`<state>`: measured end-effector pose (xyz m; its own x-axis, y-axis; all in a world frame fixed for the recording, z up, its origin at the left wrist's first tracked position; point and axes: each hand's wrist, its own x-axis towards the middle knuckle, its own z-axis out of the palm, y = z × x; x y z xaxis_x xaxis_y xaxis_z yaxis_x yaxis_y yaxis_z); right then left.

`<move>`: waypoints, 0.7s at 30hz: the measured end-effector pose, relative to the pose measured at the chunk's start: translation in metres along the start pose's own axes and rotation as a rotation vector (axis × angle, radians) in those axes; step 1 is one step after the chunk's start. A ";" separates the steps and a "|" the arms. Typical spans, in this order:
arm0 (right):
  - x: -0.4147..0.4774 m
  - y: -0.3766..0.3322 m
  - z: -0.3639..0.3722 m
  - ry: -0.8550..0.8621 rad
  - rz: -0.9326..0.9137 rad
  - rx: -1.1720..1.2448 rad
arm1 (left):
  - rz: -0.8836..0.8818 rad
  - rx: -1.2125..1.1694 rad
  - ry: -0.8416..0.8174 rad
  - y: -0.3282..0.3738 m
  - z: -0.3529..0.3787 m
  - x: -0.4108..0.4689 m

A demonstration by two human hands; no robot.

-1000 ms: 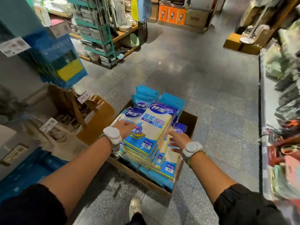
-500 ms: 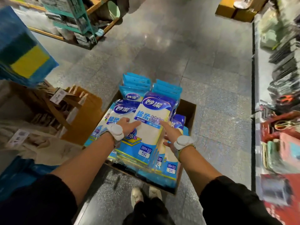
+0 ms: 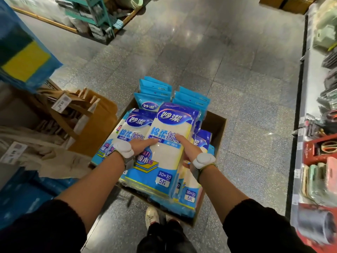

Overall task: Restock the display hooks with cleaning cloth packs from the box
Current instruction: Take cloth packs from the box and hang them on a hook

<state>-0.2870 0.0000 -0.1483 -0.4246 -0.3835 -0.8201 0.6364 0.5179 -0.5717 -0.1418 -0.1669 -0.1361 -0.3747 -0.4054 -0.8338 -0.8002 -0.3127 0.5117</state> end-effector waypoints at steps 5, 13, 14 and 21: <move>0.001 -0.003 0.000 -0.172 0.013 0.146 | -0.045 -0.195 -0.026 -0.012 0.015 -0.010; -0.004 -0.001 0.002 -0.253 -0.005 0.156 | 0.013 -0.150 -0.032 -0.023 0.017 -0.017; -0.004 -0.002 0.001 -0.255 -0.010 0.155 | 0.021 -0.185 -0.042 -0.024 0.018 -0.019; -0.016 -0.027 -0.006 -0.354 -0.016 0.024 | 0.111 -0.278 0.000 -0.028 0.021 -0.042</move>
<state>-0.3011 -0.0035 -0.1201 -0.1879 -0.6345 -0.7497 0.6482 0.4934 -0.5800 -0.1136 -0.1235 -0.1192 -0.4528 -0.4503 -0.7695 -0.5955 -0.4896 0.6369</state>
